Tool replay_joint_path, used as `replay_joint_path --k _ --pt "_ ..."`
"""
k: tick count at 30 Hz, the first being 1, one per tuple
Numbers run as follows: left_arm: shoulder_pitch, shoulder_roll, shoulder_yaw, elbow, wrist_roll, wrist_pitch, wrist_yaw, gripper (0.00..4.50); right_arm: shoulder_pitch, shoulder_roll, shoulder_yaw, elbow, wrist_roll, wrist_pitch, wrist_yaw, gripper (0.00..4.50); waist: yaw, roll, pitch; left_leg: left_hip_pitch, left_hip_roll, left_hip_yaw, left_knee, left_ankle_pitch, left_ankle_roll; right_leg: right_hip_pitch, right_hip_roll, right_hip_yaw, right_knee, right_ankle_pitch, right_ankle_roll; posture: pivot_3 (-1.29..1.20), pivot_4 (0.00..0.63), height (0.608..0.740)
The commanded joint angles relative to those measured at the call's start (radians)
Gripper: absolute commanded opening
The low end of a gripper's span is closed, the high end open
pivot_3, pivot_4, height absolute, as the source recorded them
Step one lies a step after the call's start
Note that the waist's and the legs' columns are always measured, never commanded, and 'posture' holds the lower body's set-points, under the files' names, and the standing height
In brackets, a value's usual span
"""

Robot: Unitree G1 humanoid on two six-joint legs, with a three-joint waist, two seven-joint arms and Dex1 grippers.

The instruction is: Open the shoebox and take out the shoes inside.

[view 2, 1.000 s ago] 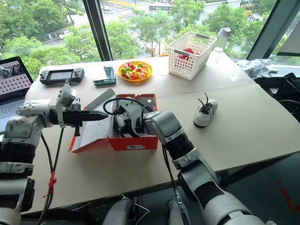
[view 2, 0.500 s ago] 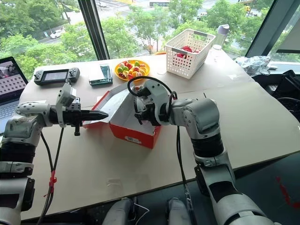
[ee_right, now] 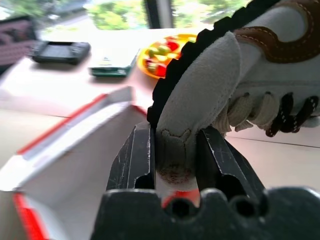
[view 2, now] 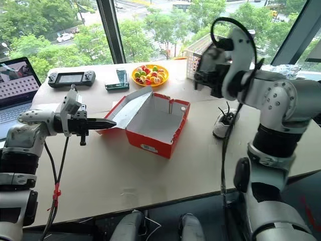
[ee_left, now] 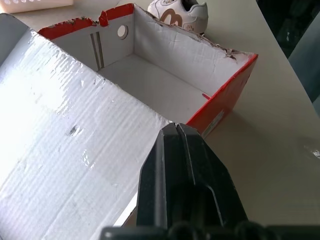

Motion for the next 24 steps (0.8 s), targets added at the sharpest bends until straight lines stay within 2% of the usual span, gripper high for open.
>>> replay_joint_path --k 1,4,7,15,21,23,24 --pt "-0.013 -0.001 0.007 -0.014 -0.011 -0.011 -0.005 0.00 0.117 -0.206 0.154 0.007 -0.196 -0.170 -0.066 0.79 -0.003 0.000 0.000 -0.001 -0.001 0.000 0.000 0.000 0.000 0.000 0.000 0.000 0.000 0.001 0.001 0.00 0.150 0.740" --pt "-0.017 -0.006 0.004 -0.016 -0.012 -0.006 -0.003 0.00 0.206 -0.306 0.297 0.017 -0.268 -0.215 -0.038 0.79 -0.009 0.000 0.000 0.000 -0.002 0.001 0.000 -0.001 0.003 -0.001 0.000 0.001 0.000 -0.001 0.004 0.00 0.150 0.740" --pt "-0.020 -0.010 0.002 -0.017 -0.012 -0.004 -0.003 0.00 0.265 -0.341 0.412 0.017 -0.301 -0.221 0.016 0.79 -0.029 -0.001 0.001 0.002 0.000 0.001 0.000 -0.002 0.004 0.000 0.003 0.002 0.001 -0.002 0.005 0.00 0.150 0.740" --pt "-0.015 -0.016 0.000 -0.030 -0.014 0.002 -0.002 0.00 0.314 -0.211 0.498 0.074 -0.290 -0.242 0.101 0.79 -0.031 -0.002 0.002 0.004 0.003 -0.002 0.006 -0.002 0.004 0.000 0.008 0.004 0.009 -0.002 0.005 0.00 0.150 0.740" --pt "-0.008 -0.015 0.003 -0.038 -0.016 0.005 0.001 0.00 0.266 -0.098 0.453 0.153 -0.259 -0.258 0.135 0.79 -0.033 -0.003 0.002 0.004 0.003 -0.002 0.010 -0.002 0.003 0.002 0.006 0.003 0.005 -0.002 0.005 0.00 0.150 0.740" --pt "-0.007 -0.014 0.004 -0.041 -0.017 0.006 0.001 0.00 0.254 -0.050 0.394 0.188 -0.237 -0.269 0.133 1.69 -0.035 -0.004 0.001 0.004 0.004 -0.001 0.010 -0.002 0.003 0.002 0.006 0.003 0.004 -0.002 0.005 0.00 0.150 0.740" --pt "-0.007 -0.014 0.004 -0.041 -0.017 0.006 0.001 0.00 0.251 -0.036 0.374 0.195 -0.236 -0.276 0.131 1.92 -0.035 -0.004 0.001 0.004 0.004 -0.001 0.011 -0.002 0.003 0.002 0.006 0.003 0.004 -0.002 0.005 0.00 0.150 0.740"
